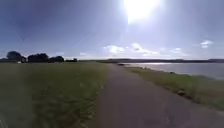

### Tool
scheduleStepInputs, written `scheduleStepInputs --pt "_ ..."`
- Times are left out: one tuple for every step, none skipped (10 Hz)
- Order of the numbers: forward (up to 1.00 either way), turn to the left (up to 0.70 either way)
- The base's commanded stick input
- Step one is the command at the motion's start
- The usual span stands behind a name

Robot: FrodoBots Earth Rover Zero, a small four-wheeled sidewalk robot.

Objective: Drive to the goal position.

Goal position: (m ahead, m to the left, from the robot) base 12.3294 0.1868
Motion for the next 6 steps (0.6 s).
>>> scheduleStepInputs --pt "0.70 0.05" --pt "0.70 0.05" --pt "0.70 0.05" --pt "0.70 0.05" --pt "0.70 0.05" --pt "0.70 0.05"
